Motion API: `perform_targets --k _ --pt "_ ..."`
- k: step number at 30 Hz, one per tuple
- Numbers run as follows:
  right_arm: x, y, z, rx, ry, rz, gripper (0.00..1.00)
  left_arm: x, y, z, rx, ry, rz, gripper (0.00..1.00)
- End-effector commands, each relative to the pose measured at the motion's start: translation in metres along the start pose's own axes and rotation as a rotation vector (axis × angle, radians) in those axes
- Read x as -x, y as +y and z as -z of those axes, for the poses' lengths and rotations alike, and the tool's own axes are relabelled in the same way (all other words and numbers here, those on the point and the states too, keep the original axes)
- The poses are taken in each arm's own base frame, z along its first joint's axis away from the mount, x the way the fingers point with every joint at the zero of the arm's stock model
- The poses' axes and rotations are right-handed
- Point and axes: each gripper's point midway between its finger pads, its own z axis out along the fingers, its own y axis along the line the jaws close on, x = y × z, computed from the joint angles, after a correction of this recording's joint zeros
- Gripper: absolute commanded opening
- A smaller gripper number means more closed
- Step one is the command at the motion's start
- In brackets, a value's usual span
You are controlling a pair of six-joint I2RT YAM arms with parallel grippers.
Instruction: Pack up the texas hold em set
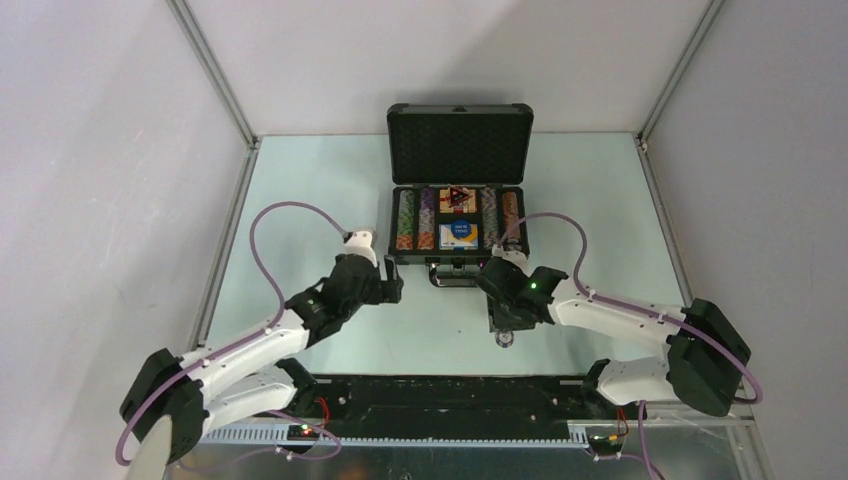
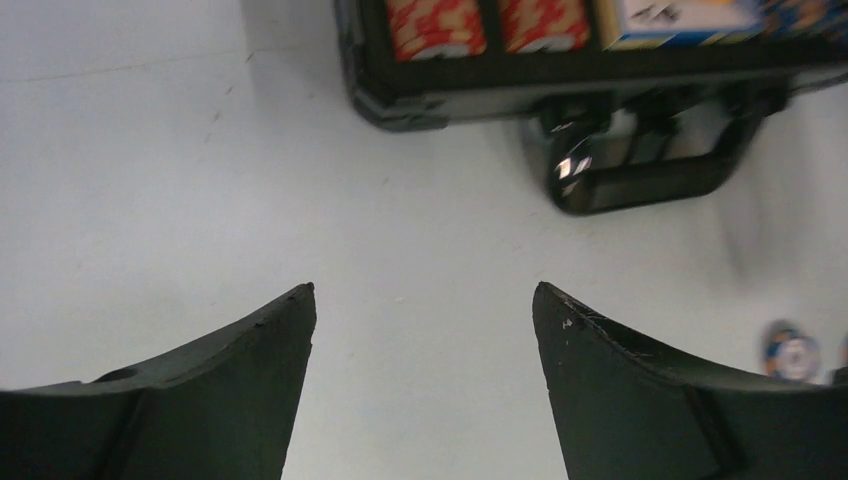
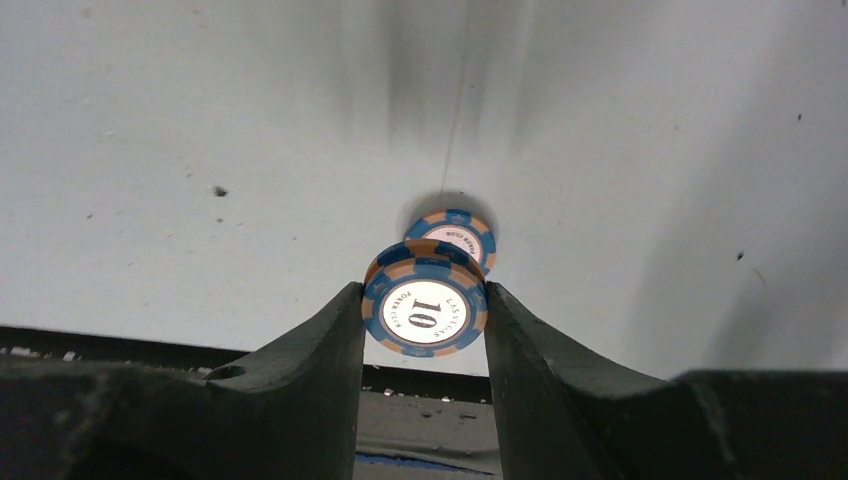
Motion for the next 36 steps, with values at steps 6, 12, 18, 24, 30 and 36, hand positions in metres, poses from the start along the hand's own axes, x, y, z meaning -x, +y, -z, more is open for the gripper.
perform_targets --k 6,12,18,24,30,36 --pt "0.024 0.027 0.035 0.13 -0.034 0.225 0.0 0.068 -0.079 0.008 -0.374 -0.056 0.26 0.81" --pt "0.03 0.045 0.053 0.212 -0.051 0.388 0.0 0.065 -0.1 0.011 -0.54 0.015 0.361 0.79" --pt "0.043 0.063 0.068 0.213 -0.083 0.531 0.0 0.058 -0.114 0.018 -0.641 0.083 0.413 0.76" --pt "0.051 0.081 0.086 0.236 -0.114 0.646 0.0 0.045 -0.121 0.031 -0.729 0.133 0.48 0.75" --pt "0.05 0.093 0.105 0.238 -0.11 0.72 0.0 0.038 -0.131 0.049 -0.859 0.153 0.544 0.74" --pt "0.048 0.1 0.116 0.253 -0.108 0.761 0.0 0.036 -0.135 0.069 -0.956 0.164 0.61 0.74"
